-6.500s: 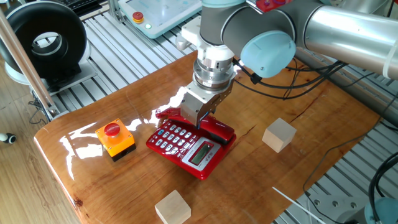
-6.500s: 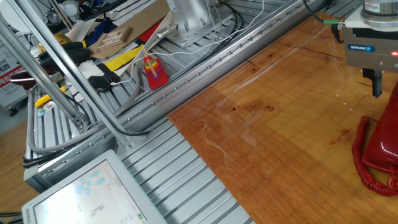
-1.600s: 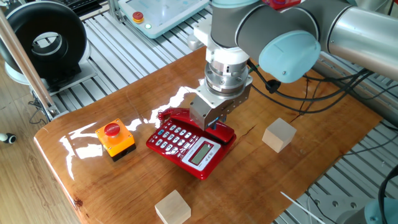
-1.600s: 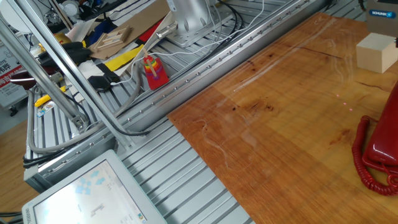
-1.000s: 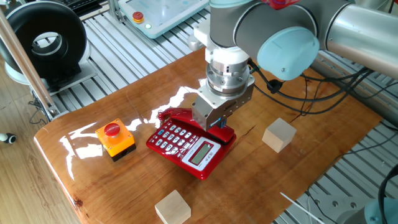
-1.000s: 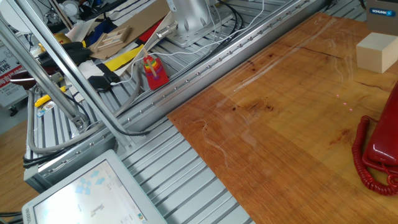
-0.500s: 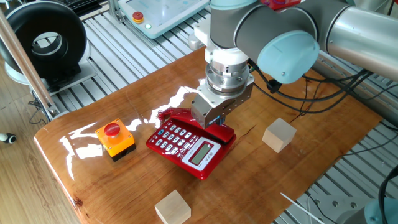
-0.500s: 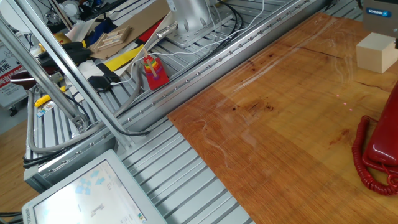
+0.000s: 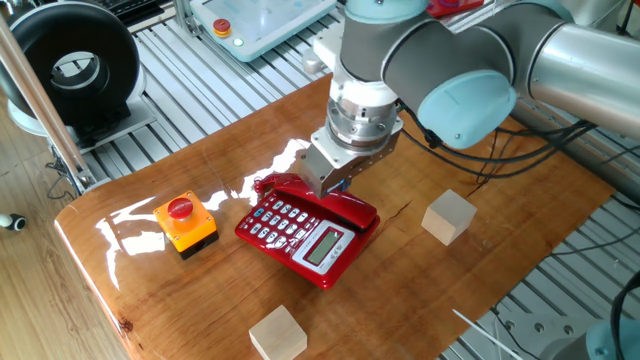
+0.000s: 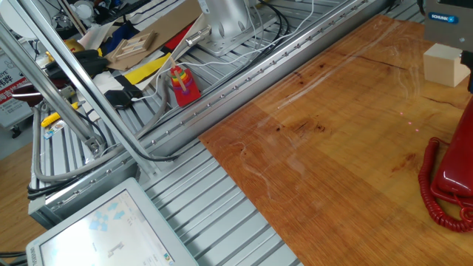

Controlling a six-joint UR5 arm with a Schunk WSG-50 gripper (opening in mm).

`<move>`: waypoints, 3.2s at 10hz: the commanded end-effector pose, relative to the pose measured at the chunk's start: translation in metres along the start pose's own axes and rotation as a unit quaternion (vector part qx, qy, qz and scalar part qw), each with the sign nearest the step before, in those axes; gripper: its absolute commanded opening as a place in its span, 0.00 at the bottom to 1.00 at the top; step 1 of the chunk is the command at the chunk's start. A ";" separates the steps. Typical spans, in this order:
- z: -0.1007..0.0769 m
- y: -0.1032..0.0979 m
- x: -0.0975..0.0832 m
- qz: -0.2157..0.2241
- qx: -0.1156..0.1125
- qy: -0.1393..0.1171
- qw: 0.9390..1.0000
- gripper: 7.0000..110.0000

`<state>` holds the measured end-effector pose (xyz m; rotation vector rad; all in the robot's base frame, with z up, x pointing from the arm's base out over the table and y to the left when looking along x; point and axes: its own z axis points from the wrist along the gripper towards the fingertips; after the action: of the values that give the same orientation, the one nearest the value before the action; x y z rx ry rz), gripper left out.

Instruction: Place the handset of the telephone on the corresponding phone cradle

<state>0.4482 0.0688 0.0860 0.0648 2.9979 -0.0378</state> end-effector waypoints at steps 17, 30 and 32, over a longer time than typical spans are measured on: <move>-0.026 0.026 0.073 0.008 0.003 0.023 1.000 0.00; -0.026 0.038 0.077 -0.016 -0.021 0.030 0.999 0.00; -0.027 0.021 0.085 -0.013 0.012 0.046 0.999 0.00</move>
<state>0.3693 0.0980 0.0988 0.0145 3.0601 -0.0559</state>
